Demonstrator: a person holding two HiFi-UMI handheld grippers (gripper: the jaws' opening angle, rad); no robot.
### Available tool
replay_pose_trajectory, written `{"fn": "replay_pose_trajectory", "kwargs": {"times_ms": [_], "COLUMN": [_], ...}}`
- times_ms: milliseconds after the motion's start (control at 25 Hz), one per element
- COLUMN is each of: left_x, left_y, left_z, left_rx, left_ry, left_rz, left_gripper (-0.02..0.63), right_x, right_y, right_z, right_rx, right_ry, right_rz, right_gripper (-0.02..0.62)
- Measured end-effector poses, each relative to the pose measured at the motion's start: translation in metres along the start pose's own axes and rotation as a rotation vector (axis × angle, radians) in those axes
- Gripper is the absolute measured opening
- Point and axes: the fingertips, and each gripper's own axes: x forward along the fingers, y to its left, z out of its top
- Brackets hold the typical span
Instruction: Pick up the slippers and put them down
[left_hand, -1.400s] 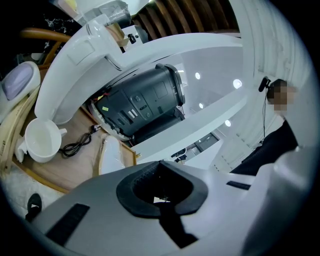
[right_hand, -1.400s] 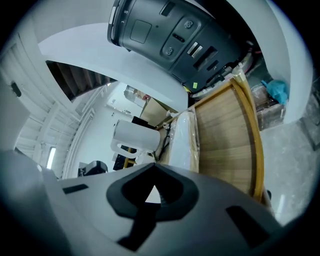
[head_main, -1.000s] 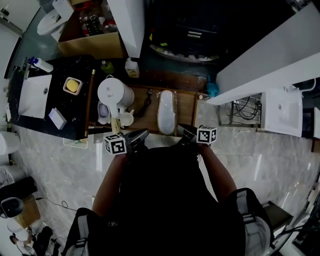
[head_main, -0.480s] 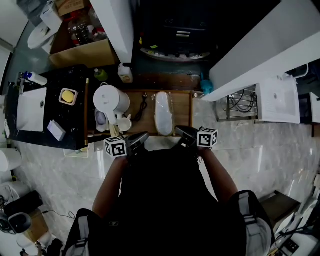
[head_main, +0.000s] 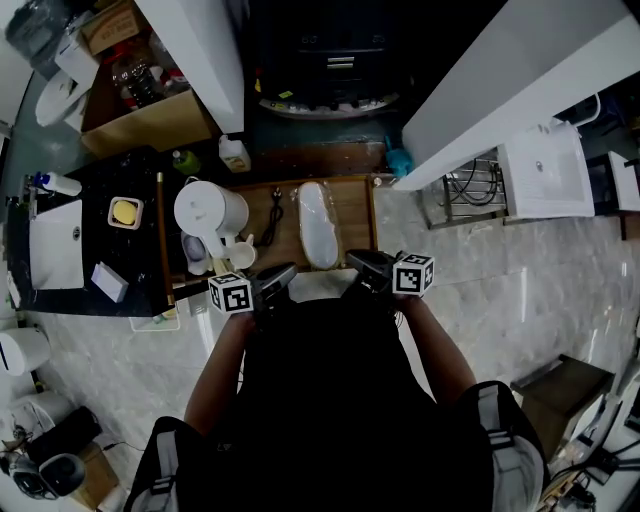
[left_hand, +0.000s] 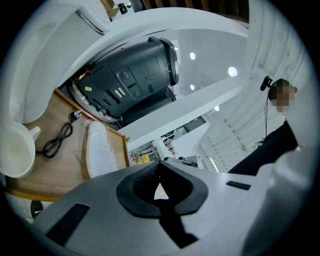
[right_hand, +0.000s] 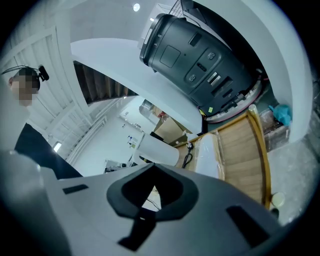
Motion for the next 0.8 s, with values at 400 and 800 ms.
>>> {"fn": "replay_pose_trajectory", "kwargs": {"times_ms": [400,800], "left_x": [0.011,0.018], "left_y": [0.001,0.002], "left_z": [-0.001,0.002], "left_rx": [0.013,0.027], "left_ry": [0.073,0.128], "left_rz": [-0.028,-0.053], "left_gripper": [0.011,0.011], "right_x": [-0.007,-0.010], "right_y": [0.007,0.009], "right_z": [0.000,0.003], "right_rx": [-0.023,-0.037], "right_ry": [-0.042,-0.078], "right_rz": [-0.025,-0.045], "right_gripper": [0.006,0.006]}}
